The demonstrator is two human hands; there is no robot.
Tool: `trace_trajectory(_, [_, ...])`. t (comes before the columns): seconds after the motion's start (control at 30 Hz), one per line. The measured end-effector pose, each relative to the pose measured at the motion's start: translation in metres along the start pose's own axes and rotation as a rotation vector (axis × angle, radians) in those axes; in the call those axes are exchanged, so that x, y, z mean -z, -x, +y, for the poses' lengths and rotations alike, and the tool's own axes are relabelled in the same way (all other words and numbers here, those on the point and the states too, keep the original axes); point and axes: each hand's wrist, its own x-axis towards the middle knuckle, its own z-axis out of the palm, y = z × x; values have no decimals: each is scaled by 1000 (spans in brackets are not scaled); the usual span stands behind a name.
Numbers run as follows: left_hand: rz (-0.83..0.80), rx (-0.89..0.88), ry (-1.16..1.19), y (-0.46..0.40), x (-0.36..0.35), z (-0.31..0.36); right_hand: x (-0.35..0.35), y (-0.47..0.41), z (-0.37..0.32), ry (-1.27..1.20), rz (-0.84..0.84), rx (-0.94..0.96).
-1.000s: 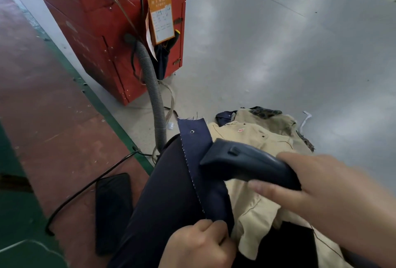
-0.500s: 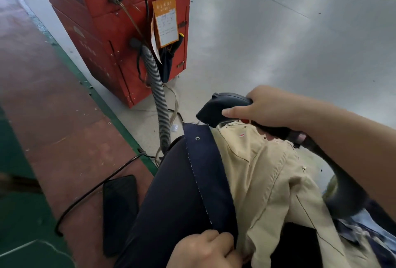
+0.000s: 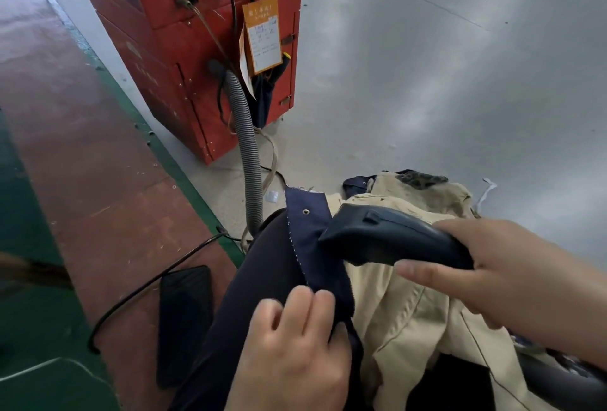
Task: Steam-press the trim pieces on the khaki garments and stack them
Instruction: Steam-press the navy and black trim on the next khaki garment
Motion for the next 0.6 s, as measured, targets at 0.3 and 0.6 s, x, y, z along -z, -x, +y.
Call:
trace_trajectory(0.3, [-72, -206, 175, -2, -10, -15, 10, -32, -5, -96, -9, 19])
trace_trajectory(0.6, [-18, -179, 189, 1, -7, -18, 25, -116, -32, -127, 20, 6])
